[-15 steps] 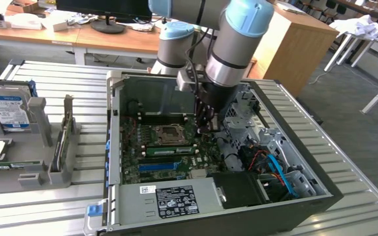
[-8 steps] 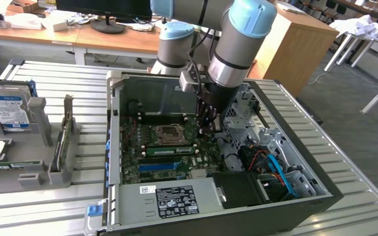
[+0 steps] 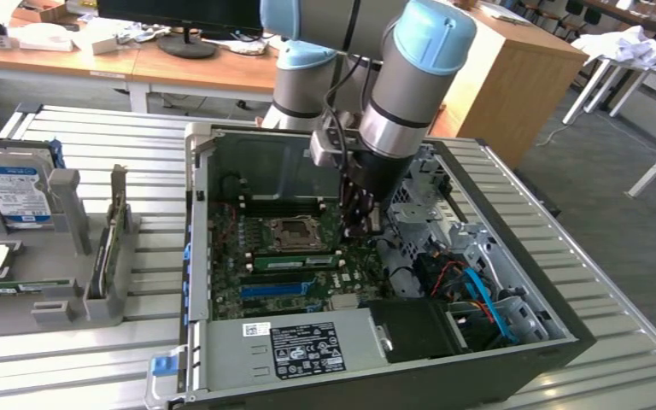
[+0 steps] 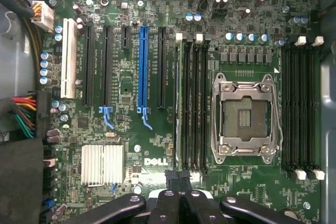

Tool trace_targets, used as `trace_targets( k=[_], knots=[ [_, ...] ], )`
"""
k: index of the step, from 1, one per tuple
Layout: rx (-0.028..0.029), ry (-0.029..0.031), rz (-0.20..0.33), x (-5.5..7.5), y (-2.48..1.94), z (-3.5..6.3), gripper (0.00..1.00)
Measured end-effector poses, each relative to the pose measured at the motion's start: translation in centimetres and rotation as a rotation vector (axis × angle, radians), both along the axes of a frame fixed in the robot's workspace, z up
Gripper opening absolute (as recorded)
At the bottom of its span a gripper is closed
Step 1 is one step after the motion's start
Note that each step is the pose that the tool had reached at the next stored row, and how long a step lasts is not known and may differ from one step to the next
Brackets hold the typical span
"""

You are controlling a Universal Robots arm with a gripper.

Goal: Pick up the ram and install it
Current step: 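Press down the ram until it locks into place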

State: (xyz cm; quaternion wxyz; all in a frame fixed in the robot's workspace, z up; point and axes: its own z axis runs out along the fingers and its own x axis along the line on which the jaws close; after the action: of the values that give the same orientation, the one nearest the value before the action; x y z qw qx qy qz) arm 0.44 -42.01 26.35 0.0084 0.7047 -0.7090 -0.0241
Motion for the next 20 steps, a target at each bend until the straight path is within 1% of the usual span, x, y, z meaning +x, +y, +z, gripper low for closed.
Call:
trace_targets(
  k=[8, 12, 20],
  knots=[
    [0.0001, 0.0, 0.0, 0.0, 0.0, -1.01, 0.11],
    [-0.0002, 0.0001, 0.0, 0.0, 0.0, -1.05, 0.11],
    [0.0, -0.0021, 0.0, 0.0, 0.0, -1.74, 0.11]
  ],
)
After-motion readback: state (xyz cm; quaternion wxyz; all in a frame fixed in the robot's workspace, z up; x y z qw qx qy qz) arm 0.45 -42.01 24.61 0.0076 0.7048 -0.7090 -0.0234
